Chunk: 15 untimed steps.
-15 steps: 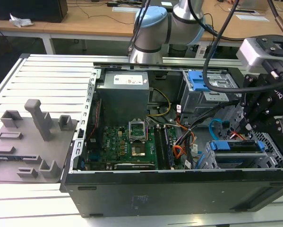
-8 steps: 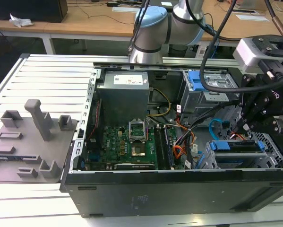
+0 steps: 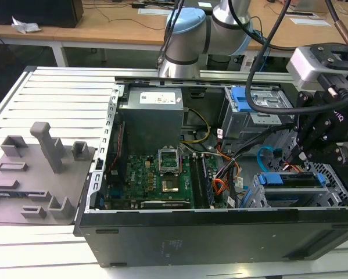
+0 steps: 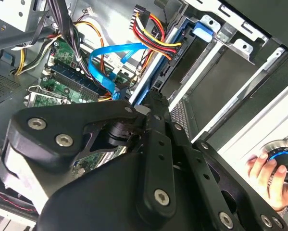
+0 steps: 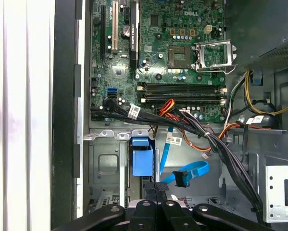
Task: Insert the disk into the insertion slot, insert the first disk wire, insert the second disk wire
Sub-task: 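Insert the second disk wire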
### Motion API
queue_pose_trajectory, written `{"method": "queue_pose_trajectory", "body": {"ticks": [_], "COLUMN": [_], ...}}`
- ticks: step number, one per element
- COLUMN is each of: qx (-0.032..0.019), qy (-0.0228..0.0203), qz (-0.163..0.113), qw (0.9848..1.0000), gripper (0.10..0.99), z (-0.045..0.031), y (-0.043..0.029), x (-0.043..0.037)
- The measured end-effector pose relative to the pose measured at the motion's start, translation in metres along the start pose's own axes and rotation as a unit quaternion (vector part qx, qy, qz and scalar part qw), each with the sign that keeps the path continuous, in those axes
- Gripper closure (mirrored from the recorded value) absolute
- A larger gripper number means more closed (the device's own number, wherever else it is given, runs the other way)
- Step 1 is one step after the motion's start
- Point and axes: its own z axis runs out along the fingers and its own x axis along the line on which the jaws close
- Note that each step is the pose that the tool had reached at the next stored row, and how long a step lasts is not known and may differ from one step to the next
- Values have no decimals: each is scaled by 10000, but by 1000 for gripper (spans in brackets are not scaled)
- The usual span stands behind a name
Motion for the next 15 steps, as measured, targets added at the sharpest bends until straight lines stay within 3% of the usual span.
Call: {"method": "queue_pose_trajectory", "body": {"ticks": [4,7,15], "qx": [0,0,-1], "qy": [0,0,1], "qz": [0,0,-20], "qw": [10000,10000,10000], "gripper": [973,725,725], "z": [1,2,17], "y": [0,0,-3], "x": [0,0,-232]}}
